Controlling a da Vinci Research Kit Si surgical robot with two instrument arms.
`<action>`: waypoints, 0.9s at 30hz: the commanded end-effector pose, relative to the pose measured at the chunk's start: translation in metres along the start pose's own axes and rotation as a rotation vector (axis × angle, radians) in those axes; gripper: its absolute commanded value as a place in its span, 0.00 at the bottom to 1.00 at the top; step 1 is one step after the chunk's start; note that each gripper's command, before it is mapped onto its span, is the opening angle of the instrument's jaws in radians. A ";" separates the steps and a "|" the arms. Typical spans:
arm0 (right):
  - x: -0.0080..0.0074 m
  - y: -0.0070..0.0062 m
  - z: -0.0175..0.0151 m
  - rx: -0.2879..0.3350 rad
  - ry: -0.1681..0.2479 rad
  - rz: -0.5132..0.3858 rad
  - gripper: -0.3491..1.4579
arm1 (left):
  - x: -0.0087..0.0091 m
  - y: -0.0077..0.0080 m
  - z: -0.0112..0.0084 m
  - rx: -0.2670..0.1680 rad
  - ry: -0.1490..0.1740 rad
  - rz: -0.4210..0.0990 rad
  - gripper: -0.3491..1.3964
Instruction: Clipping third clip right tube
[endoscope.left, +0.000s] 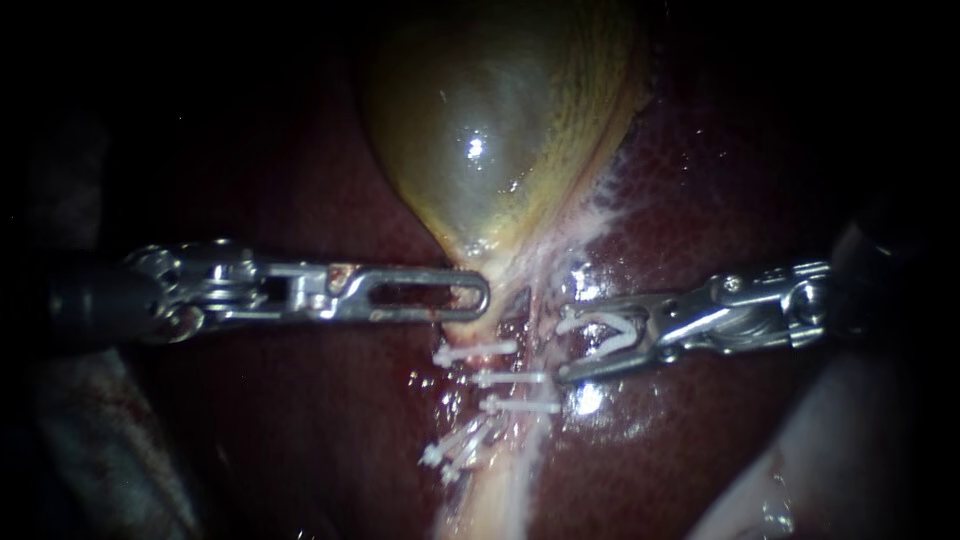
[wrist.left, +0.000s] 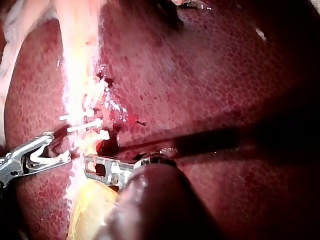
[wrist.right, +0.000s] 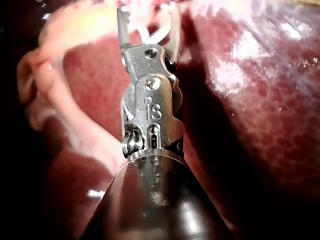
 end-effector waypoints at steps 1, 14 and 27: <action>0.0000 0.0002 0.0002 0.000 0.000 0.001 0.49 | -0.0001 0.0001 -0.0003 -0.001 0.000 0.000 0.00; -0.0003 0.0012 0.0012 -0.004 0.002 0.006 0.49 | -0.0006 0.0023 -0.0023 -0.004 -0.004 -0.008 0.00; 0.0003 0.0013 0.0028 -0.010 0.006 0.034 0.48 | -0.0007 0.0026 -0.0025 -0.003 -0.002 -0.008 0.00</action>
